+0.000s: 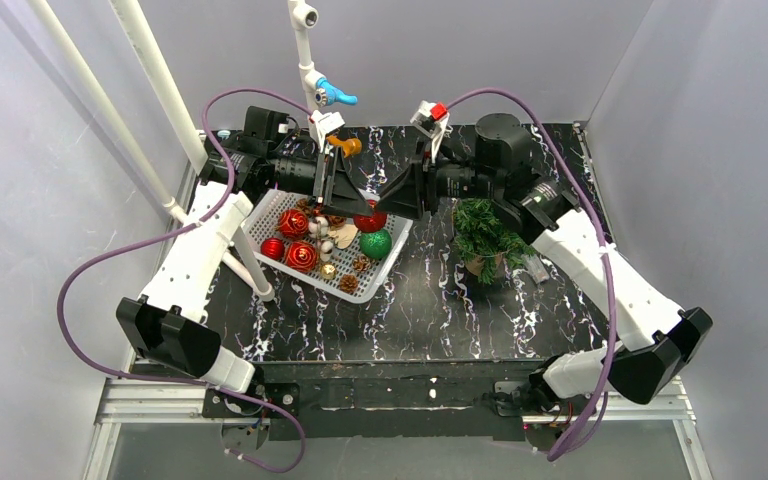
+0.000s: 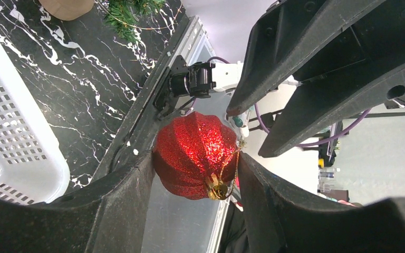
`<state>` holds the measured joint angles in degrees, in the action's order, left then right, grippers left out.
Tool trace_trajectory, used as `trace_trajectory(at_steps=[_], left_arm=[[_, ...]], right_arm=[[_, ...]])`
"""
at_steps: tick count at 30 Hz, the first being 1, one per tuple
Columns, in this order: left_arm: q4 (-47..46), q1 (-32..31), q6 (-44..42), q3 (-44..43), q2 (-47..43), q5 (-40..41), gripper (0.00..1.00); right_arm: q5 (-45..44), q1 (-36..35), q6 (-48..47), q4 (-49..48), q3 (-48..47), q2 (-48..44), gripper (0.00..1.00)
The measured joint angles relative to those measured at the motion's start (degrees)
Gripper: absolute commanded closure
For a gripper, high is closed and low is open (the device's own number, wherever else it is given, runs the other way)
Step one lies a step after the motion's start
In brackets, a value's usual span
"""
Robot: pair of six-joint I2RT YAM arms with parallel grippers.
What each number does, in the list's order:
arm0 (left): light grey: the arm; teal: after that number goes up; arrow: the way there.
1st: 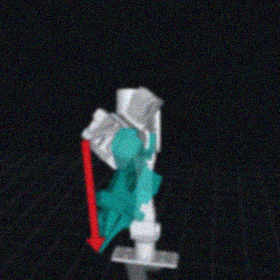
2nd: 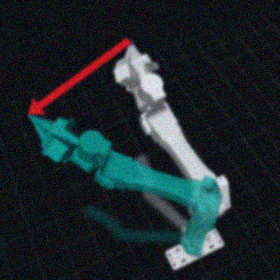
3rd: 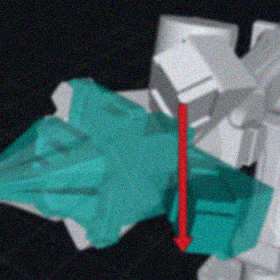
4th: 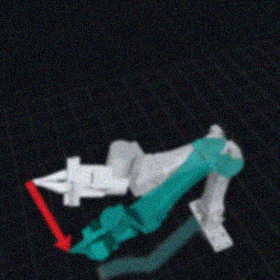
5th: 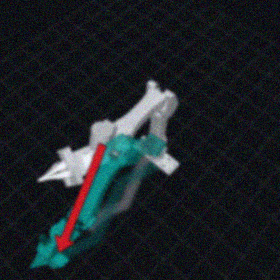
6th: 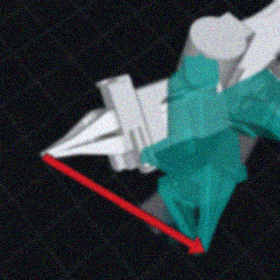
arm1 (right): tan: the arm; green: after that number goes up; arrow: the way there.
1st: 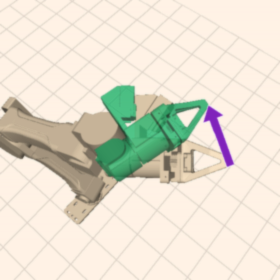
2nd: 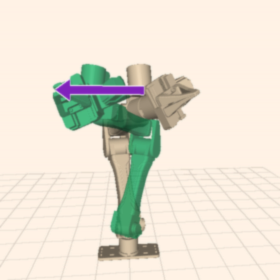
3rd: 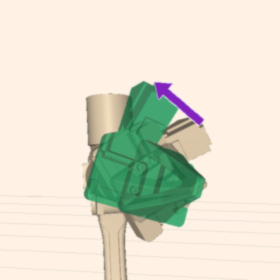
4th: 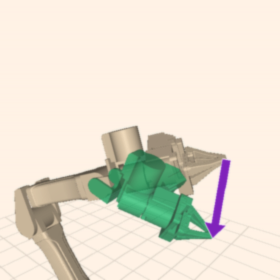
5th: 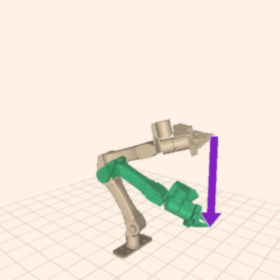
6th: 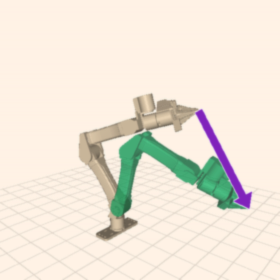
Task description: Decorate the small christmas tree
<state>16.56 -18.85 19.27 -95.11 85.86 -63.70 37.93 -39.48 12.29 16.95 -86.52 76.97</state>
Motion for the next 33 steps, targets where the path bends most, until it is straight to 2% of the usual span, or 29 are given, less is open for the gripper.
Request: trace_trajectory(at_steps=[6,10,14,26,33], left_arm=[[0.00,0.00,0.68,0.00,0.00,0.00,0.97],[0.02,0.00,0.79,0.02,0.00,0.17,0.97],[0.09,0.09,0.85,0.02,0.00,0.26,0.97],[0.15,0.26,0.74,0.02,0.00,0.92,0.98],[0.26,0.28,0.66,0.04,0.00,1.92,0.98]], right_arm=[[2.62,0.02,1.40,-0.42,-2.43,3.06,0.59],[3.19,0.02,2.12,-0.42,-2.45,3.65,0.70],[3.50,0.00,2.62,-0.48,-2.45,3.65,0.76],[2.58,0.00,1.73,-0.35,-2.21,3.65,0.74],[2.32,0.15,0.79,0.11,-2.03,3.65,0.80]])
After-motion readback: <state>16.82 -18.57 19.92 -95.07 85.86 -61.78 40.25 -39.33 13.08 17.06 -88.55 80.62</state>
